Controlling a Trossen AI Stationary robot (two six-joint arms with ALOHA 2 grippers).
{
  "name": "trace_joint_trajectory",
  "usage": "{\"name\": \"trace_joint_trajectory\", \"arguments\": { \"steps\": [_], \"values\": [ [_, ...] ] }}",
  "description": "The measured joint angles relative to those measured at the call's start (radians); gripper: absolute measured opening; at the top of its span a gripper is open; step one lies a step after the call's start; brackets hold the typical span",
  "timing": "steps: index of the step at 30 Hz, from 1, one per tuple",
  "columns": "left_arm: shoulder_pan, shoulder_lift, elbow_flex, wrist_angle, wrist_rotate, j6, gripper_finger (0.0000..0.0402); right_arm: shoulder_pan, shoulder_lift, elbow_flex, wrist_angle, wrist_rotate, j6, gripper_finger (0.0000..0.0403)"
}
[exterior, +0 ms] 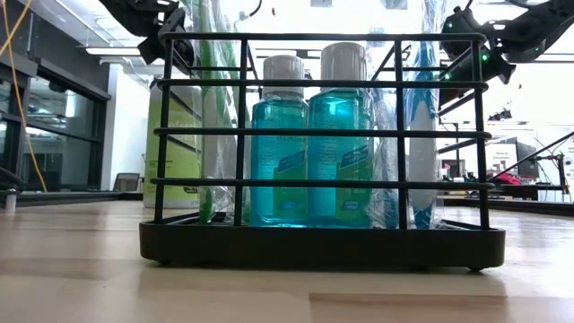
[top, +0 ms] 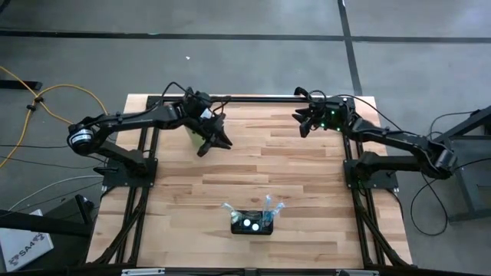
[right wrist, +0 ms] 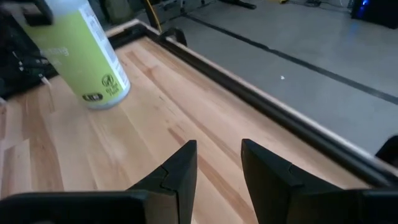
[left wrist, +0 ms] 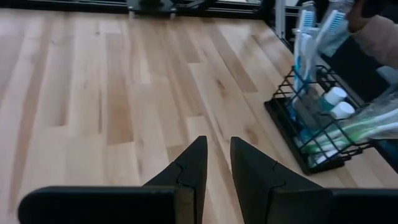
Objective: Pick & Place toothbrushing station
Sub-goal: Return to Home Position
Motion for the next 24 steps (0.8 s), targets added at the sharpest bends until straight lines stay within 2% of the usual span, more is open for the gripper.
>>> {"name": "trace_joint_trajectory", "arguments": {
  "steps": [4, 8, 14, 24],
  "values": [
    [-0.036, 0.0, 0.0, 0.001, 0.0, 0.0, 0.0068, 0.0, 0.0, -0.062, 0.041, 0.0, 0.007, 0.0117],
    [-0.081, 0.0, 0.0, 0.001, -0.018, -0.008, 0.0068, 0.0, 0.0, -0.152, 0.153, -0.018, 0.033, 0.0117],
    [-0.168, 0.0, 0.0, 0.021, -0.194, -0.084, 0.0068, 0.001, 0.001, -0.287, 0.383, -0.085, 0.069, 0.0117],
    [-0.355, 0.0, 0.0, 0.113, -0.37, -0.17, 0.0068, 0.036, 0.001, -0.338, 0.404, -0.104, 0.095, 0.0117]
  ]
}}
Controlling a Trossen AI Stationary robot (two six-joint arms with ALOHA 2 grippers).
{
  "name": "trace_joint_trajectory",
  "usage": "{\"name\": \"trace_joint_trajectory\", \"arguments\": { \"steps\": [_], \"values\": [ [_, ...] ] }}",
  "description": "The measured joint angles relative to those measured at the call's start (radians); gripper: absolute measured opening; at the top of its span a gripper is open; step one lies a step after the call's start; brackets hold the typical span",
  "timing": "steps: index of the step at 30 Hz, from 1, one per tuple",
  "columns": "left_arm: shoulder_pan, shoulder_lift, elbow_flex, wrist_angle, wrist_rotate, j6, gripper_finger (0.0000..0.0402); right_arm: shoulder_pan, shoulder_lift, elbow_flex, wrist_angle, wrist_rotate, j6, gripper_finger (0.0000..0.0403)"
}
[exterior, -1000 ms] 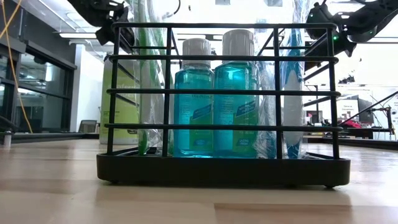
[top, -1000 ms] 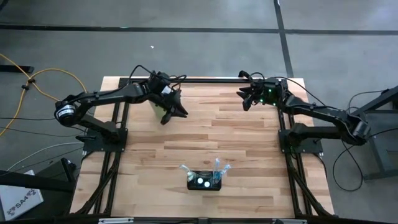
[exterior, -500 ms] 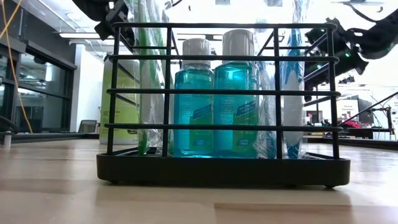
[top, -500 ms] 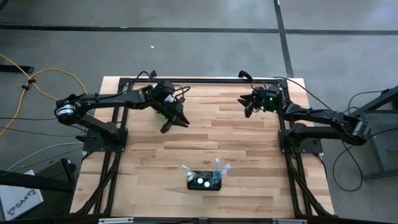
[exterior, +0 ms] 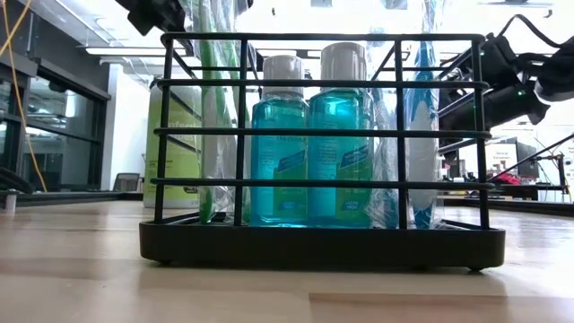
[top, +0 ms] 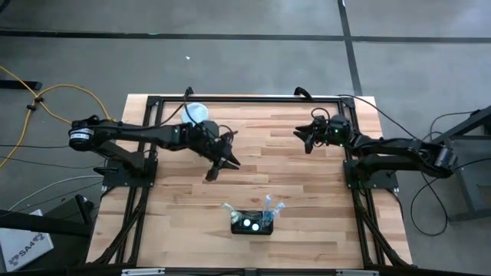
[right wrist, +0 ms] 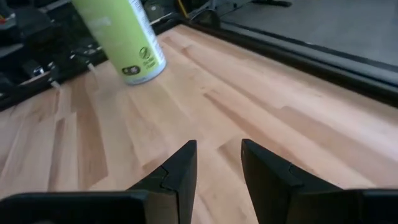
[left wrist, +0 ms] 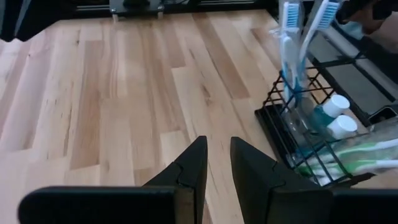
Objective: Pick & Place toothbrushing station
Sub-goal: Return to Home Position
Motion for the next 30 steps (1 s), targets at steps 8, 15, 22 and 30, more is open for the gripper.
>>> {"name": "trace_joint_trajectory", "arguments": {
  "steps": [8, 15, 22, 30],
  "values": [
    [-0.102, 0.0, 0.0, 0.011, -0.099, -0.043, 0.0068, 0.054, 0.0, -0.043, 0.003, 0.023, 0.026, 0.0117],
    [-0.156, 0.0, 0.0, 0.023, -0.157, -0.075, 0.0068, 0.106, -0.001, -0.107, 0.03, 0.081, 0.075, 0.0117],
    [-0.193, 0.004, -0.001, 0.034, -0.237, -0.077, 0.0068, 0.147, -0.001, -0.15, 0.076, 0.138, 0.101, 0.0117],
    [-0.192, 0.006, -0.032, 0.051, -0.239, -0.101, 0.0068, 0.151, -0.001, -0.15, 0.068, 0.132, 0.091, 0.0117]
  ]
}}
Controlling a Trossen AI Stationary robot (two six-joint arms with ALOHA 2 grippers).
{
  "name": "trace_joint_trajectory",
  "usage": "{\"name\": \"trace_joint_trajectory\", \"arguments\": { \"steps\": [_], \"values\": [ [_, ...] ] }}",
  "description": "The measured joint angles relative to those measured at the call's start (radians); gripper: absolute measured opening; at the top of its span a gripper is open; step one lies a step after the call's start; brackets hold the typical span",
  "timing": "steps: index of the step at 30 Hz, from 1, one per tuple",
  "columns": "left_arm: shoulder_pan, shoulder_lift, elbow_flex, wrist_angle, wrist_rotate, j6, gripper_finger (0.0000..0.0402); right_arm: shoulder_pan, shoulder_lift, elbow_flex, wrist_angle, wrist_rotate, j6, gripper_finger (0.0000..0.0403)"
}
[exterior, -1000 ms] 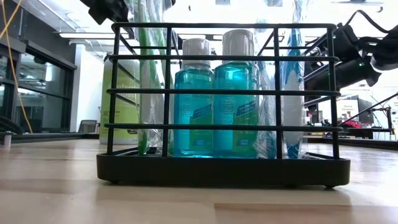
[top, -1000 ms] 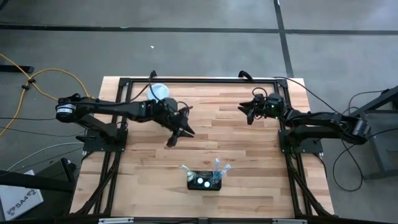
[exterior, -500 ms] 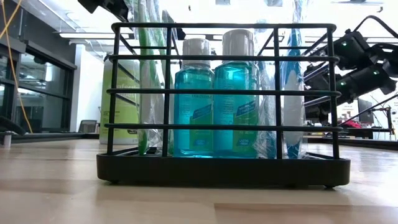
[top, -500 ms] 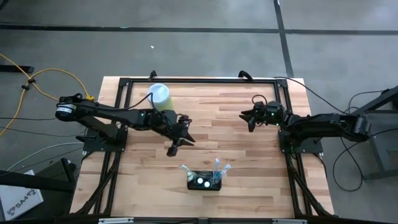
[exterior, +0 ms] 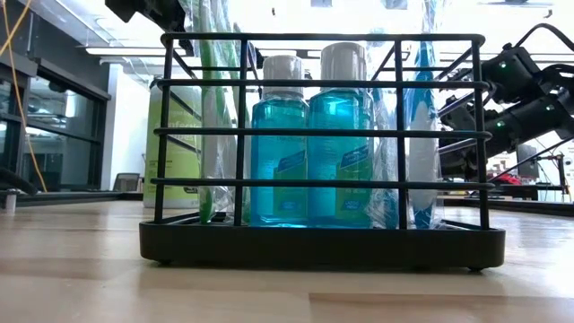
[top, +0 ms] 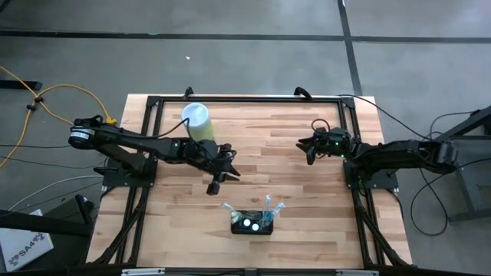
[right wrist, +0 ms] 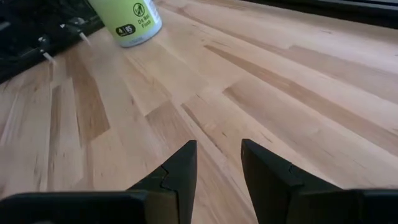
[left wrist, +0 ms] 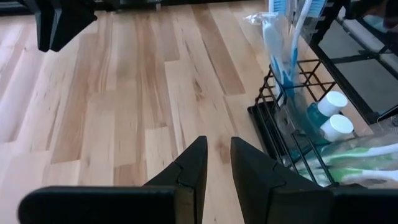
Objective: Pick & Place toothbrushing station
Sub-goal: Return to Home Position
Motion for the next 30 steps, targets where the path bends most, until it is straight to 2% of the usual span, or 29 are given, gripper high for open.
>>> {"name": "trace_joint_trajectory", "arguments": {
  "steps": [12, 16, 21, 23, 30],
  "values": [
    [-0.024, -0.002, -0.064, 0.06, -0.022, -0.022, 0.0068, 0.0, 0.0, -0.001, -0.051, -0.001, 0.01, 0.0117],
    [-0.062, -0.007, -0.063, 0.054, -0.105, -0.022, 0.0068, 0.0, 0.0, -0.002, -0.054, -0.001, 0.01, 0.0117],
    [-0.106, -0.007, -0.064, -0.04, -0.27, -0.064, 0.0068, 0.0, 0.0, -0.002, -0.059, -0.001, 0.009, 0.0117],
    [-0.114, -0.007, -0.08, -0.051, -0.305, -0.084, 0.0068, 0.0, 0.0, -0.002, -0.059, -0.001, 0.008, 0.0117],
    [-0.097, -0.082, -0.223, 0.1, -0.268, -0.06, 0.0068, 0.0, 0.0, -0.003, -0.06, -0.001, 0.011, 0.0117]
  ]
}}
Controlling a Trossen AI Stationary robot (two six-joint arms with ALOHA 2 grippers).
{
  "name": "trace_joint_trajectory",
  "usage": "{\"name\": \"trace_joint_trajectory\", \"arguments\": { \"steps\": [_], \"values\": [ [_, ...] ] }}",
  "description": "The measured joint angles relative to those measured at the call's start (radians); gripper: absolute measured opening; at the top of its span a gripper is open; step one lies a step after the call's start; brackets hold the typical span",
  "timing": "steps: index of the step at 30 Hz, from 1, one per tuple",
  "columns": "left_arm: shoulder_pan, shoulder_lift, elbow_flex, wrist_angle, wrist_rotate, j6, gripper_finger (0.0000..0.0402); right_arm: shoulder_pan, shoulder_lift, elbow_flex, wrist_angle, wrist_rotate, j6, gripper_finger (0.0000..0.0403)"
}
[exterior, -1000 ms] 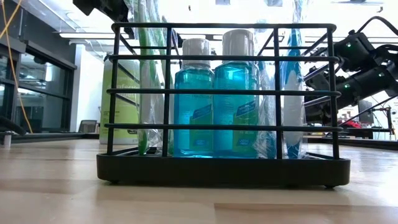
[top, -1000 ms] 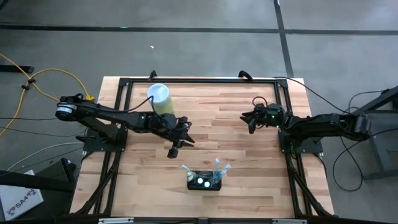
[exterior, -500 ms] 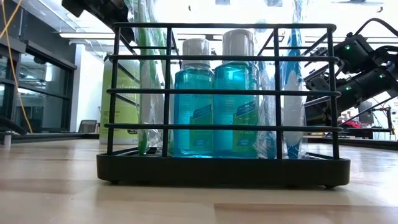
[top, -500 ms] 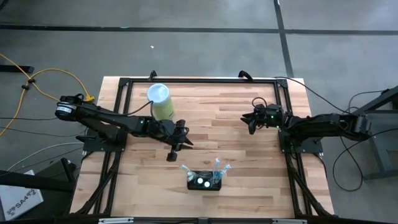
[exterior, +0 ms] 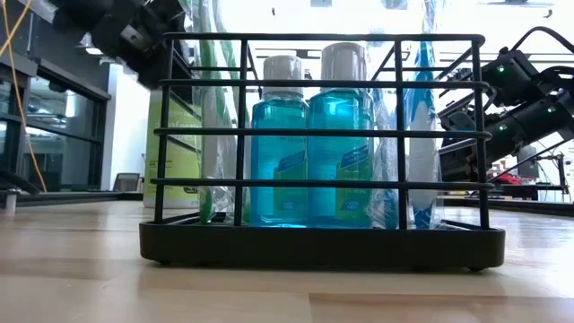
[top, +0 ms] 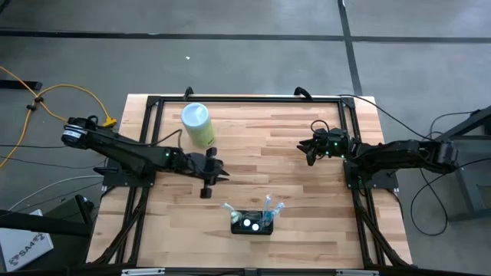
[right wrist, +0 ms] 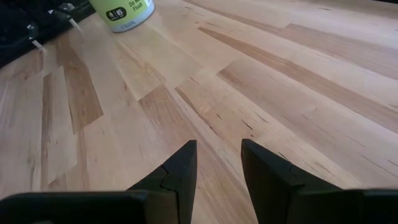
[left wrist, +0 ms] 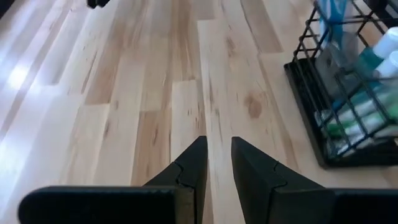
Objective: Pick & Place toothbrushing station
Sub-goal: Return to Home Position
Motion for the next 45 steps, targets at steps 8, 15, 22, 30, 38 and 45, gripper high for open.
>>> {"name": "trace_joint_trajectory", "arguments": {
  "steps": [8, 15, 22, 30, 38, 45],
  "values": [
    [0.017, -0.176, -0.211, 0.088, 0.017, -0.054, 0.0068, 0.0, 0.0, 0.0, 0.001, -0.003, 0.004, 0.0117],
    [0.016, -0.322, -0.359, 0.109, 0.016, -0.094, 0.0068, 0.0, 0.0, -0.001, 0.002, 0.001, 0.006, 0.0117],
    [0.017, -0.424, -0.511, 0.251, 0.042, -0.085, 0.0068, 0.0, 0.0, -0.001, 0.003, 0.001, 0.007, 0.0117],
    [0.017, -0.477, -0.614, 0.345, 0.058, -0.085, 0.0068, -0.001, 0.0, -0.001, 0.002, 0.001, 0.029, 0.0117],
    [0.026, -0.487, -0.637, 0.342, 0.054, -0.087, 0.0068, -0.001, 0.0, -0.001, 0.002, 0.001, 0.033, 0.0117],
    [0.069, -0.487, -0.64, 0.251, 0.053, -0.113, 0.0068, -0.001, 0.0, -0.001, 0.002, 0.001, 0.033, 0.0117]
  ]
}}
